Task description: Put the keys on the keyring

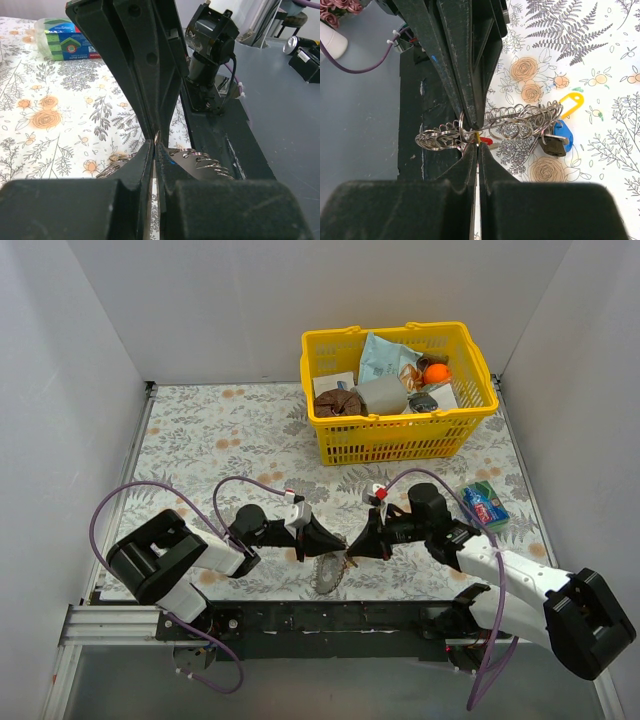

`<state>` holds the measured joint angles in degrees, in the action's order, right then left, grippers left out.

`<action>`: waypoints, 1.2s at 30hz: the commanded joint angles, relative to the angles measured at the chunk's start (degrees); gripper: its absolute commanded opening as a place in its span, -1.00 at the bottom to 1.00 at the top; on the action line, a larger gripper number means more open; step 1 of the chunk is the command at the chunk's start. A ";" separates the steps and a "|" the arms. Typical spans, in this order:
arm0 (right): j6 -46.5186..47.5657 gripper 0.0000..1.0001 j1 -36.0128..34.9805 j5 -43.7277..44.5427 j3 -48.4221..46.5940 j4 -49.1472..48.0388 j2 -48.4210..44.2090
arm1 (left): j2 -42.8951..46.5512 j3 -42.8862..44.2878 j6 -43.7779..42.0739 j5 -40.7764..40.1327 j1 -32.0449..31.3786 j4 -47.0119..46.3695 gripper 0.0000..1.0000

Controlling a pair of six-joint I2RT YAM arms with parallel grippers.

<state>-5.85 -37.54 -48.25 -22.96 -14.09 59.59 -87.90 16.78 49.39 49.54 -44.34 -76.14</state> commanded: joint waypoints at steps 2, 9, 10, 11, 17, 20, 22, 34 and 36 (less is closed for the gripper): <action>0.31 -0.97 -0.78 -0.35 0.46 -2.53 1.75 | 1.32 2.21 0.71 1.17 0.04 -15.18 -1.00; 1.54 -0.93 -0.96 3.85 -0.15 -0.24 -0.96 | 2.55 1.60 -0.87 0.47 0.04 -12.72 -1.00; 1.54 -0.78 -0.96 4.73 -0.50 0.20 -1.75 | 2.73 1.33 -1.13 0.30 0.04 -12.46 -1.00; 1.54 -0.68 -0.96 5.53 -0.59 0.90 -3.50 | 2.99 1.16 -1.57 -0.05 0.04 -12.28 -1.00; 1.28 -0.02 -0.96 13.79 -0.68 2.84 -10.63 | 5.80 0.28 -3.85 -0.93 0.04 -7.28 -1.00; 1.28 0.16 -0.96 16.78 -0.51 3.27 -13.18 | 7.30 -0.08 -6.05 -1.81 0.04 -4.38 -1.00; 1.45 0.26 -0.87 18.27 -0.51 3.71 -14.15 | 7.74 -0.34 -7.28 -2.69 0.04 -3.49 -1.00; 1.89 0.74 -0.87 20.74 -0.51 4.59 -13.89 | 4.58 -2.36 -7.82 -8.05 0.57 -3.40 -1.00; 1.89 0.74 -0.96 21.09 -0.42 4.59 -13.80 | 4.49 -3.67 -7.11 -9.72 0.57 -3.84 -1.00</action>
<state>-4.49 -38.17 -28.38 -22.90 -8.95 45.82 -83.37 15.14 42.57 43.86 -44.05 -75.40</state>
